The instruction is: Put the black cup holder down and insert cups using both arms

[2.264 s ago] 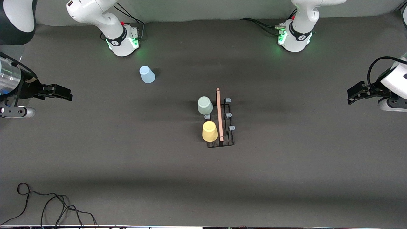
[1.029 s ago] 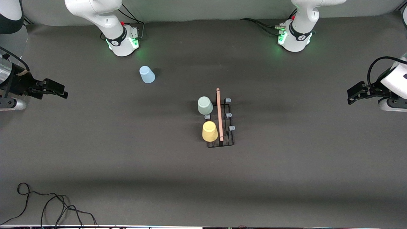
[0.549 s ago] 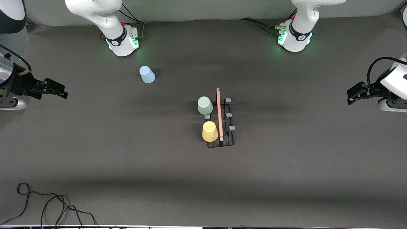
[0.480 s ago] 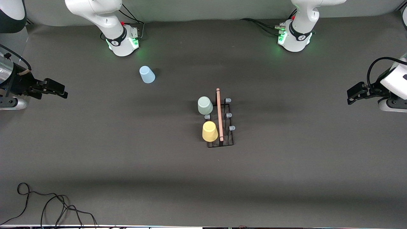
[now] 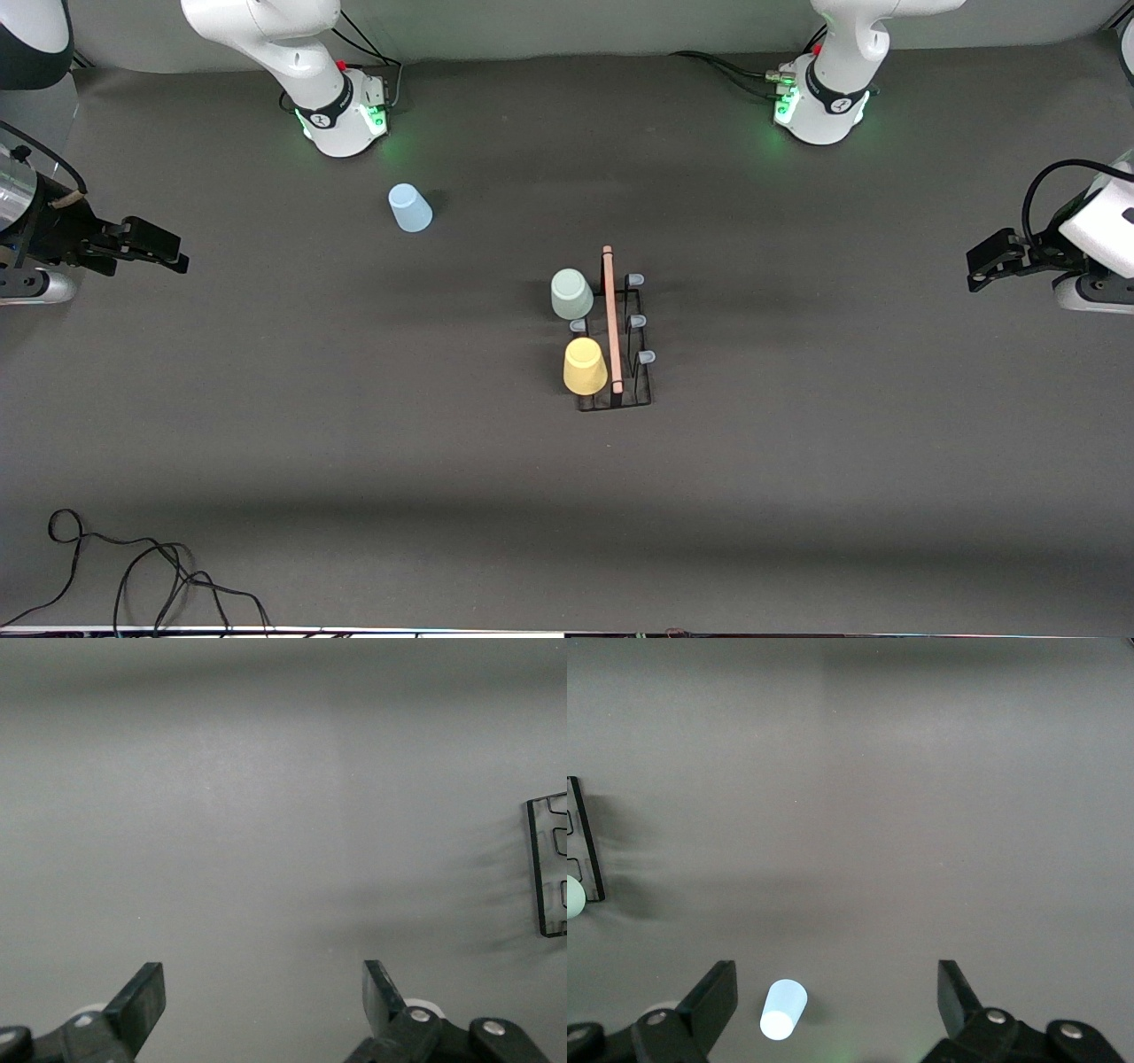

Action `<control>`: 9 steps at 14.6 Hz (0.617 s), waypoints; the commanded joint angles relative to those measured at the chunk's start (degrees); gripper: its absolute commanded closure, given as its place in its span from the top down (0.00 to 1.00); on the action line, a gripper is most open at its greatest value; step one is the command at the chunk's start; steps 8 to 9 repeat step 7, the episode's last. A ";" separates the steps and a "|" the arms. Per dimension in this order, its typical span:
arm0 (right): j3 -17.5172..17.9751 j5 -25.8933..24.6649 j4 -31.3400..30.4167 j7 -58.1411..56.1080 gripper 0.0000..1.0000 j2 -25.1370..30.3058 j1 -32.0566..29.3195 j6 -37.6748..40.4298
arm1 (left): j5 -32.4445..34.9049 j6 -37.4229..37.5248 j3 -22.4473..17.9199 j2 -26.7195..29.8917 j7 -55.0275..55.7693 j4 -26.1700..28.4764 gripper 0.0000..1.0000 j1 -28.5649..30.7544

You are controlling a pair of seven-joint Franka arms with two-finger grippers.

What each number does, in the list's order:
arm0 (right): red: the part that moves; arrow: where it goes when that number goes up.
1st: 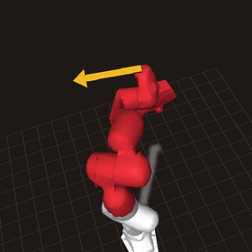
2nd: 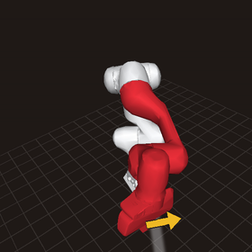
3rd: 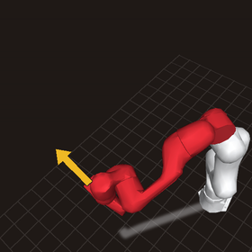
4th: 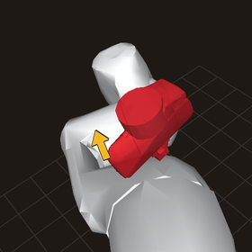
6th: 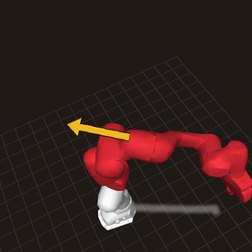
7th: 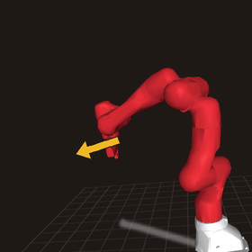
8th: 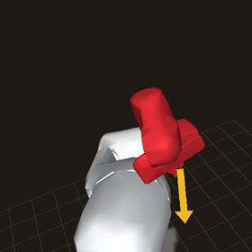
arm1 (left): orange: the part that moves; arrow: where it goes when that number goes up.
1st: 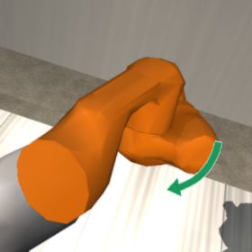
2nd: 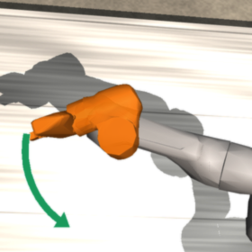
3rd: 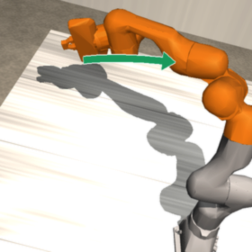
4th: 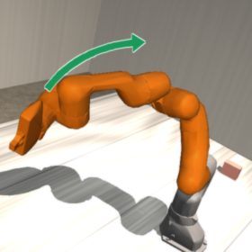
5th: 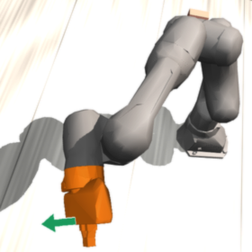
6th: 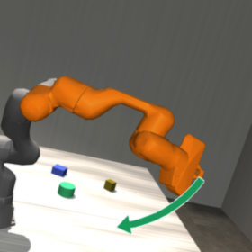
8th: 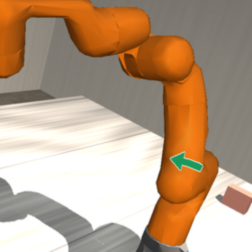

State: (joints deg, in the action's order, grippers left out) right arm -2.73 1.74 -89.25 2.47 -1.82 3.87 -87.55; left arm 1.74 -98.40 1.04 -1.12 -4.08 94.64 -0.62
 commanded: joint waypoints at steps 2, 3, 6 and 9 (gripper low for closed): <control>0.88 -1.30 -1.46 -0.62 1.00 1.47 -0.71 -0.52 | 0.81 0.75 -0.17 -0.11 0.57 -0.51 0.99 -0.35; 0.88 -1.30 -1.46 -0.62 1.00 1.47 -0.71 -0.43 | 0.81 0.75 -0.17 -0.11 0.48 -0.51 0.99 -0.26; 0.71 -1.21 -1.46 -0.71 1.00 1.47 -0.71 -0.43 | 0.54 0.84 -0.25 -0.11 0.39 -0.60 0.99 -0.26; 0.62 -1.21 -1.46 -0.71 1.00 1.47 -0.71 -0.35 | 0.37 0.84 -0.25 -0.11 0.48 -0.60 0.99 -0.26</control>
